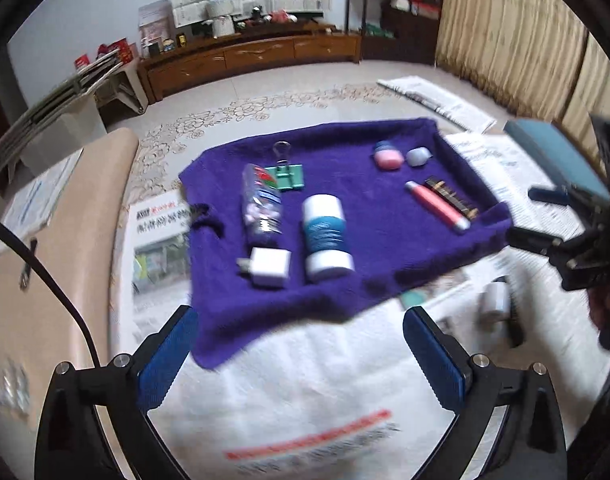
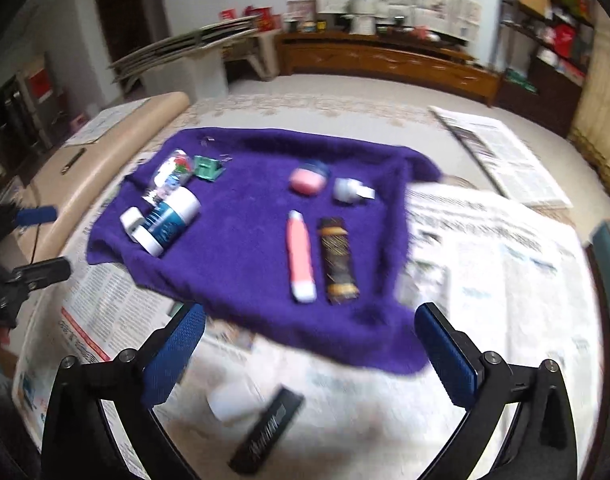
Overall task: Organize rigid objects
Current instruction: 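Grasp the white tape roll with the left tool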
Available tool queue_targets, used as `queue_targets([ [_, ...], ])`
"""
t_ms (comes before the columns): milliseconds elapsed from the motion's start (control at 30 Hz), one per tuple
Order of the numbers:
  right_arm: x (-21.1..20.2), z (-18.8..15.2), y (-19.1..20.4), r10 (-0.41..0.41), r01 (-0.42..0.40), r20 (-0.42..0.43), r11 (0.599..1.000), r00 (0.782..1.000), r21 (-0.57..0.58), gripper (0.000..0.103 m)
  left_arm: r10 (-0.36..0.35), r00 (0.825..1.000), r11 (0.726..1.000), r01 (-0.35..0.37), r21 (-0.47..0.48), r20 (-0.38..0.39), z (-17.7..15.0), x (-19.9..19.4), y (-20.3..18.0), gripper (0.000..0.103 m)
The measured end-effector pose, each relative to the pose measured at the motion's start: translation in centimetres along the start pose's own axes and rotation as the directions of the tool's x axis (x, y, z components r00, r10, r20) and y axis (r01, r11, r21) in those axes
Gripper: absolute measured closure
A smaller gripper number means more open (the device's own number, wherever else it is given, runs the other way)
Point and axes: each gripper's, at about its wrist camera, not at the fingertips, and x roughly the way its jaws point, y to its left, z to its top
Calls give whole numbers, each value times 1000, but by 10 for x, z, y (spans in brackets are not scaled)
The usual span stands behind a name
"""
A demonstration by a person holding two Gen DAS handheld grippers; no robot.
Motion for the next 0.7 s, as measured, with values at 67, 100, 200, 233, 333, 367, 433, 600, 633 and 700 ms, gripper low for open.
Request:
queue_targets([
  [67,-11,-15,-7,-7,7,7,999,1000,34,0,-39,999,998,40,-45,24,-11,-5,-10,0],
  [100,-16,-22,-9,-6,5,7,999,1000,49,0,-56,998,997,57,-60,26,-15,-5,-14,0],
  [200,-28,-38,-19,-21,21,7,996,1000,81,0,-112,993,990,113,-82,24,-32,0,-35,0],
  [233,-32,-44,-24,-32,30,12,995,999,94,0,-124,992,989,125,-77,21,-36,3,-42,0],
  [333,-41,-63,-35,-58,55,23,991,998,122,0,-160,987,984,161,-75,14,-48,14,-62,0],
  [367,-43,-68,-38,-63,59,27,989,998,133,0,-176,984,982,177,-71,13,-51,17,-68,0],
  [433,-45,-80,-49,-70,65,26,985,997,157,0,-176,984,983,176,-49,10,-56,21,-79,0],
  [600,-49,-95,-70,-70,63,28,977,997,202,0,-173,985,984,173,30,1,-58,32,-106,1],
  [633,-49,-97,-73,-70,62,29,976,997,209,0,-171,985,984,171,52,-2,-57,35,-112,1],
  [700,-49,-100,-79,-73,66,27,973,997,219,0,-168,986,983,168,80,-1,-55,39,-119,1],
])
